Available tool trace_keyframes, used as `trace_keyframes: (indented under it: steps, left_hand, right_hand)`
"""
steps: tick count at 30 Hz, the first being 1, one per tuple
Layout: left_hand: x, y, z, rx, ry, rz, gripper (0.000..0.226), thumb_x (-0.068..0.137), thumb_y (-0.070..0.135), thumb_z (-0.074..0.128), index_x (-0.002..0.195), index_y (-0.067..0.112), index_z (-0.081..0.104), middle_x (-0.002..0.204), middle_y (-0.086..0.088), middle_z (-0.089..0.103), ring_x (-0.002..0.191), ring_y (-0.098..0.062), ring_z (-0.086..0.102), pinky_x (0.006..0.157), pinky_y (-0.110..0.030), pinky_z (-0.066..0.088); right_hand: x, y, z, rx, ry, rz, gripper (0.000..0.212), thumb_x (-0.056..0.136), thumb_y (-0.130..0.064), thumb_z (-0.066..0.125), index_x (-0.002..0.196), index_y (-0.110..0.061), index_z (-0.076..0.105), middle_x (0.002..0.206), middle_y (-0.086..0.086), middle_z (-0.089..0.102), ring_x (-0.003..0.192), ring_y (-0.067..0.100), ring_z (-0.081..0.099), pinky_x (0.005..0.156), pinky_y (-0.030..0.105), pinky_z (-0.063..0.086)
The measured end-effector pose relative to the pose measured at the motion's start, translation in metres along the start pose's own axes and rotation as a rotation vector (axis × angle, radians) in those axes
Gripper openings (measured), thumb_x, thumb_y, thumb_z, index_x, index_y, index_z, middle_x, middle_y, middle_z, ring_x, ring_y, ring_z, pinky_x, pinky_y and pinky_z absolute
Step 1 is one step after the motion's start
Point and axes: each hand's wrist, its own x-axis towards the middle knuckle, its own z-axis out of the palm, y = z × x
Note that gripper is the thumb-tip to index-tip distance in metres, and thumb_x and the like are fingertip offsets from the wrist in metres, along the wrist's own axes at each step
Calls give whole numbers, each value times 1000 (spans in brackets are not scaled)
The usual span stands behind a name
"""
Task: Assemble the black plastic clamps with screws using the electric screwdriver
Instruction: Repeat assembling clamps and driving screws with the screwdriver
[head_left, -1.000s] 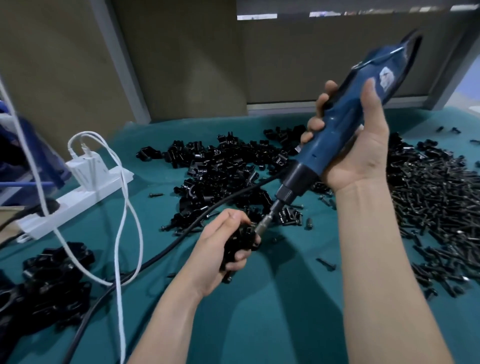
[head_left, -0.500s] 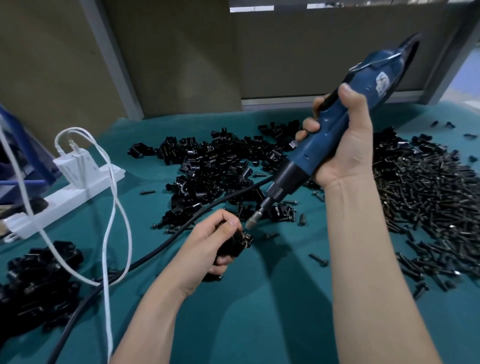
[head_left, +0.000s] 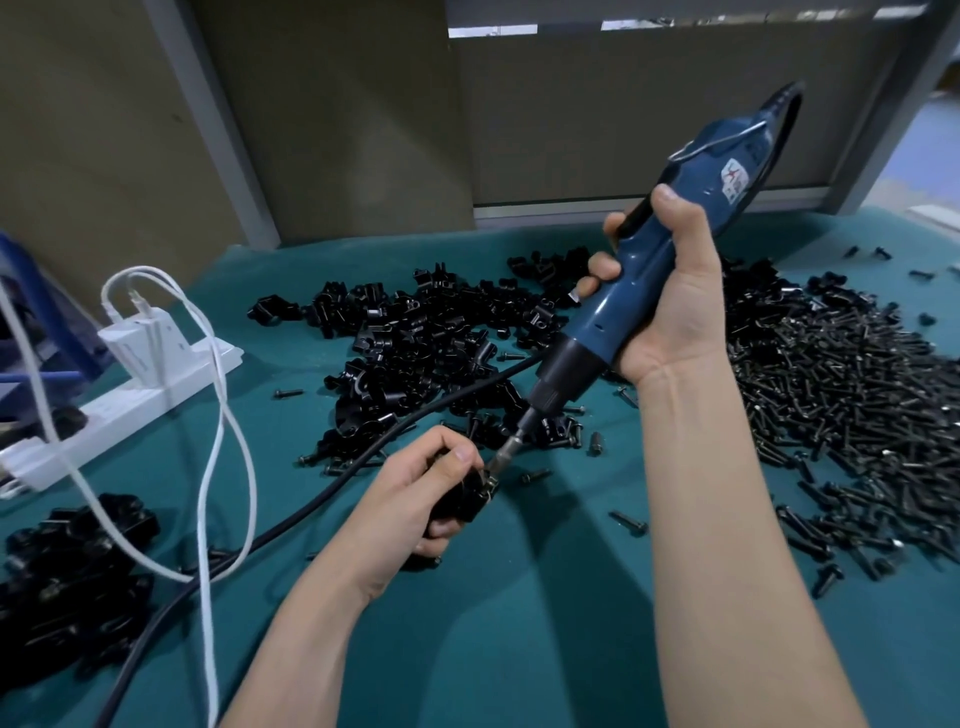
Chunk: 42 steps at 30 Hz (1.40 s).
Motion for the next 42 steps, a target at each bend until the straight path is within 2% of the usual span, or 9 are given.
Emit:
trace_keyframes:
  steps: [12, 17, 20, 24, 26, 30, 38, 42]
  left_hand:
    - [0, 1, 1, 22, 3, 1, 23, 84, 42, 60, 82, 20, 59, 77, -13, 50, 45, -9, 35, 36, -14, 25]
    - [-1, 2, 2, 19, 4, 5, 33, 74, 53, 64, 81, 20, 59, 79, -14, 48, 45, -10, 34, 36, -15, 25]
    - [-1, 2, 2, 7, 3, 3, 28, 82, 48, 63, 81, 20, 59, 78, -14, 47, 45, -10, 34, 37, -14, 24]
    - [-2, 2, 2, -9, -20, 5, 23, 90, 41, 59, 84, 19, 60, 78, -17, 53, 45, -10, 35, 38, -13, 24]
    - [-2, 2, 3, -23, -37, -3, 22, 89, 40, 57, 84, 19, 60, 75, -10, 60, 45, -9, 35, 38, -12, 25]
    - [-3, 3, 4, -55, -54, -18, 21, 86, 41, 55, 81, 20, 59, 73, -6, 62, 45, -9, 33, 37, -12, 24]
    - [-3, 3, 5, -43, -25, -20, 25, 88, 43, 59, 81, 20, 57, 73, -8, 59, 44, -8, 33, 37, -11, 23]
    - [-2, 3, 5, -56, -34, -21, 21, 87, 40, 55, 81, 20, 57, 72, -5, 62, 45, -8, 32, 36, -11, 23]
  right_hand:
    - [-1, -3, 0, 19, -12, -1, 21, 91, -29, 54, 77, -14, 54, 70, -5, 60, 48, 8, 47, 48, 23, 43]
    - [-1, 0, 3, 44, -33, 28, 28, 91, -27, 54, 67, -15, 59, 68, -4, 60, 46, 9, 47, 47, 22, 43]
    - [-1, 1, 2, 52, -47, 31, 29, 90, -28, 54, 64, -16, 60, 69, -4, 60, 46, 9, 47, 46, 22, 43]
    - [-1, 0, -1, 86, -100, 37, 19, 87, -28, 53, 73, -16, 54, 70, -5, 58, 45, 8, 46, 46, 22, 43]
    - [-1, 1, -2, 104, -138, 33, 16, 87, -29, 51, 78, -16, 51, 70, -6, 57, 45, 7, 45, 45, 22, 43]
    - [-1, 2, -1, 143, -223, 29, 15, 92, -28, 45, 84, -16, 50, 71, -7, 57, 45, 6, 45, 47, 21, 43]
    - [-1, 5, 0, 137, -247, 27, 16, 93, -28, 43, 85, -16, 50, 70, -7, 58, 44, 6, 45, 46, 20, 42]
    - [0, 6, 0, 155, -247, 31, 13, 89, -28, 50, 85, -16, 50, 69, -7, 57, 43, 6, 45, 45, 20, 42]
